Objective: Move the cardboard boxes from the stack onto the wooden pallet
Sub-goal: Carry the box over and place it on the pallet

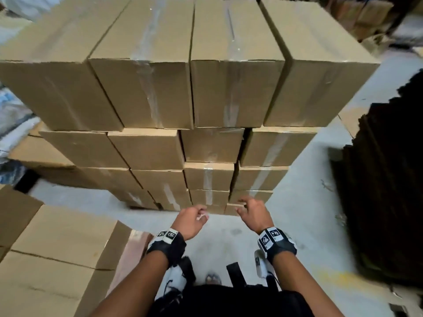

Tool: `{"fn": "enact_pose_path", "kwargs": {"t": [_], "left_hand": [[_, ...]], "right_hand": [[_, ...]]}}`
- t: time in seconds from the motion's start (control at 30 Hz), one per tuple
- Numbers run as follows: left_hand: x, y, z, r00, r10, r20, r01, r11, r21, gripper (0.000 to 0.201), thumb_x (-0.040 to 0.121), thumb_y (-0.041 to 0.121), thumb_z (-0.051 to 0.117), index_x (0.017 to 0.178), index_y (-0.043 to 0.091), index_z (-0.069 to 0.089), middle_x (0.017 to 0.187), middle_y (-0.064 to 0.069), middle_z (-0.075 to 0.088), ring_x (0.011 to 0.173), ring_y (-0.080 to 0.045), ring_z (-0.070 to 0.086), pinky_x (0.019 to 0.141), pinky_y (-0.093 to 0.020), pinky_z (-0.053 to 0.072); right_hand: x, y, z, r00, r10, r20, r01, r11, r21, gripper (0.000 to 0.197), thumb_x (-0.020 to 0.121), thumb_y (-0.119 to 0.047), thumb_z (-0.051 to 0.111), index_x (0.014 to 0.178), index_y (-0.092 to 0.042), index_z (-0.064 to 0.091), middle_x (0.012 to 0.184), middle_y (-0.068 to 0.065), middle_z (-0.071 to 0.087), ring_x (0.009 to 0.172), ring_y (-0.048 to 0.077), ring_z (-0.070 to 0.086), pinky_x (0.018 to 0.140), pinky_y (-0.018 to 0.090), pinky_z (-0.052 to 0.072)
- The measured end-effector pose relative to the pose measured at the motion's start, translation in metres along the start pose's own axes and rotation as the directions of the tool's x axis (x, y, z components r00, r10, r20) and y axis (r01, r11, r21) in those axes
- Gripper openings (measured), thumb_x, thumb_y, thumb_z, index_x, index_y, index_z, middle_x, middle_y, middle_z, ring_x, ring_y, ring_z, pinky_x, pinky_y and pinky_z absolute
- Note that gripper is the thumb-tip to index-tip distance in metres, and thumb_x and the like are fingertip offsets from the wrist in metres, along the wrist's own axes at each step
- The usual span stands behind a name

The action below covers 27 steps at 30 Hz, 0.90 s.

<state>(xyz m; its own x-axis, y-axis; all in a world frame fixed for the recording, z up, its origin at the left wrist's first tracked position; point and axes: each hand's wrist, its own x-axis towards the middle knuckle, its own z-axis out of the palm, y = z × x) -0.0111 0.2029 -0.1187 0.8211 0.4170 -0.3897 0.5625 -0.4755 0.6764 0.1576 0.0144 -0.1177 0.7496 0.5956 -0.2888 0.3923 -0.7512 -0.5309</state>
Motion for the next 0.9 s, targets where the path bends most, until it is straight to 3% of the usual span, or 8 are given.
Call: {"fn": "enact_pose_path", "kwargs": {"t": [0.1,0.27,0.43,0.57,0.7,0.8,0.9], "left_hand": [[0.023,0.044,-0.010,0.992,0.125,0.011,-0.125,0.992,0.028,0.029,0.100,0.024,0.065,0.128,0.019,0.069,0.109,0.000,0.075,0.103,-0.016,0.069,0.104,-0.027,0.049],[0.059,0.123,-0.038,0.940,0.341,0.007,-0.340,0.936,0.095,0.035,0.099,0.029,0.069,0.133,0.024,0.067,0.122,0.004,0.073,0.109,-0.009,0.067,0.104,-0.025,0.049],[0.077,0.212,-0.070,0.841,0.540,-0.048,-0.528,0.835,0.154,0.037,0.099,0.034,0.067,0.135,0.024,0.066,0.126,0.003,0.072,0.113,-0.012,0.067,0.107,-0.033,0.050],[0.084,0.290,-0.098,0.724,0.681,-0.107,-0.656,0.729,0.194,0.038,0.100,0.033,0.067,0.136,0.022,0.065,0.127,0.004,0.071,0.113,-0.009,0.065,0.107,-0.029,0.049],[0.102,0.359,-0.125,0.623,0.751,-0.219,-0.695,0.660,0.285,0.037,0.100,0.032,0.066,0.135,0.020,0.066,0.125,0.003,0.070,0.111,-0.008,0.064,0.103,-0.025,0.047],[0.127,0.403,-0.140,0.605,0.757,-0.246,-0.667,0.651,0.362,0.038,0.100,0.034,0.066,0.135,0.019,0.065,0.130,0.000,0.069,0.114,-0.013,0.064,0.105,-0.032,0.049],[0.160,0.440,-0.153,0.615,0.737,-0.280,-0.602,0.669,0.436,0.041,0.099,0.036,0.065,0.136,0.019,0.064,0.133,-0.002,0.067,0.117,-0.018,0.064,0.105,-0.038,0.051]], "right_hand": [[-0.001,0.001,-0.042,0.990,-0.014,-0.139,0.020,0.999,0.040,0.027,0.097,-0.035,0.068,0.124,-0.033,0.070,0.122,-0.001,0.072,0.111,0.023,0.068,0.093,0.044,0.057],[0.006,0.002,-0.113,0.921,-0.051,-0.385,0.058,0.998,0.009,0.027,0.097,-0.039,0.064,0.122,-0.032,0.070,0.122,-0.006,0.072,0.109,0.019,0.067,0.093,0.042,0.057],[0.018,-0.012,-0.193,0.825,-0.157,-0.544,0.142,0.987,-0.069,0.027,0.099,-0.045,0.058,0.122,-0.036,0.067,0.120,-0.011,0.070,0.106,0.015,0.066,0.089,0.043,0.058],[0.032,-0.029,-0.267,0.707,-0.244,-0.663,0.215,0.968,-0.128,0.026,0.097,-0.044,0.056,0.117,-0.035,0.069,0.115,-0.013,0.071,0.103,0.013,0.067,0.087,0.042,0.058],[0.060,-0.033,-0.345,0.587,-0.354,-0.728,0.239,0.935,-0.261,0.022,0.099,-0.041,0.057,0.115,-0.034,0.069,0.116,-0.011,0.071,0.106,0.015,0.066,0.088,0.043,0.058],[0.088,-0.025,-0.404,0.598,-0.382,-0.704,0.214,0.923,-0.319,0.025,0.099,-0.043,0.059,0.119,-0.033,0.068,0.123,-0.005,0.070,0.114,0.022,0.062,0.093,0.047,0.055],[0.120,-0.008,-0.461,0.691,-0.413,-0.593,0.199,0.898,-0.393,0.034,0.098,-0.046,0.064,0.130,-0.033,0.063,0.135,0.001,0.063,0.123,0.026,0.058,0.099,0.048,0.052]]}}
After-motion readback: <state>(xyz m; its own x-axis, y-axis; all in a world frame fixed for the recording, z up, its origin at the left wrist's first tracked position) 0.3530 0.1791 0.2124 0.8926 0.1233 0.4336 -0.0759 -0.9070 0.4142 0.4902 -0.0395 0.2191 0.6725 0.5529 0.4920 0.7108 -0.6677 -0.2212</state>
